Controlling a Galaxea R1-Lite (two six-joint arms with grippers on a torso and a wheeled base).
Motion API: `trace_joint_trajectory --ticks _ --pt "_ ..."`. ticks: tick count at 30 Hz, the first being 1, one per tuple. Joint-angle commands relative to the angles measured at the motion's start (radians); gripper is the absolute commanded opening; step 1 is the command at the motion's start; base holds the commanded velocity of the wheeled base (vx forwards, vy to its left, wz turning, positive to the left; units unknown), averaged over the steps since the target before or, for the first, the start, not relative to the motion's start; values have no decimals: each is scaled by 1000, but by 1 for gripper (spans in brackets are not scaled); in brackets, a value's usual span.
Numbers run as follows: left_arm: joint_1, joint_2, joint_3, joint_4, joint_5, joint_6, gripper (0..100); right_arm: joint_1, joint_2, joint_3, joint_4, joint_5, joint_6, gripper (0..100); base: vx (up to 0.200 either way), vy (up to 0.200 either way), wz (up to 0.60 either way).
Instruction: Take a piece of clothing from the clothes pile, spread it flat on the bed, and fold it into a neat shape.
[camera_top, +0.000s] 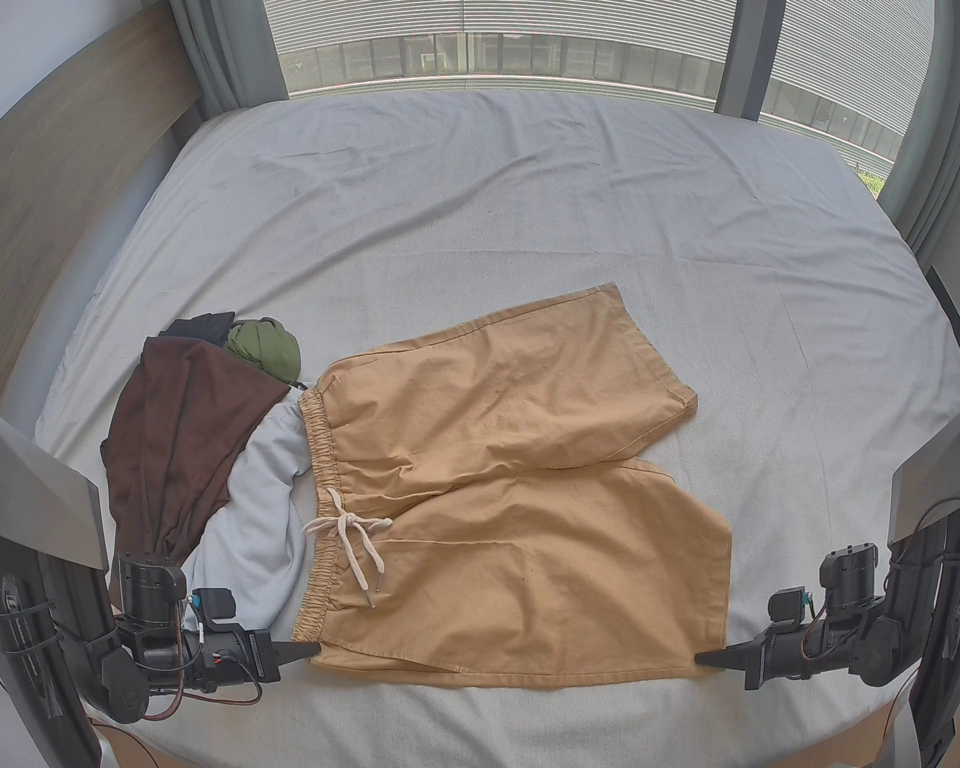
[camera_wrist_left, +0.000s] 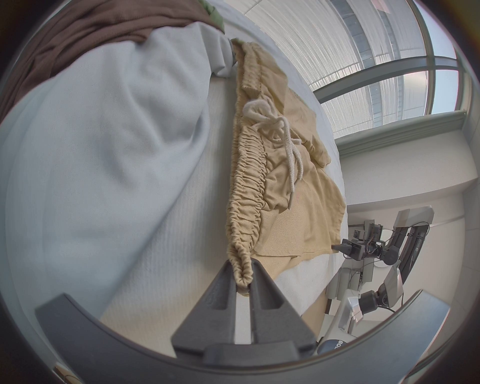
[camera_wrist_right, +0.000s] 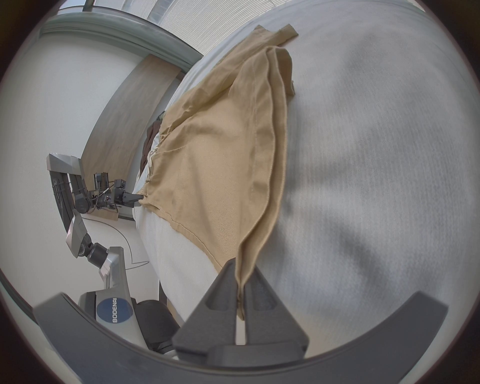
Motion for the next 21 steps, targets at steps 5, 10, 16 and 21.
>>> trace_joint_trajectory --ticks 5,10,16,21 --pt "9 -67 18 42 -43 9 0 -5 -8 18 23 2 -22 0 0 0 0" --pt "15 -73 18 -41 -46 -2 0 5 -63 16 18 5 -19 0 0 0 0" --pt "4 -73 16 -159 -46 -40 0 6 -122 -21 -20 43 23 0 0 0 0" --pt "0 -90 -13 -159 -44 -45 0 11 -152 -33 -160 43 173 0 0 0 0"
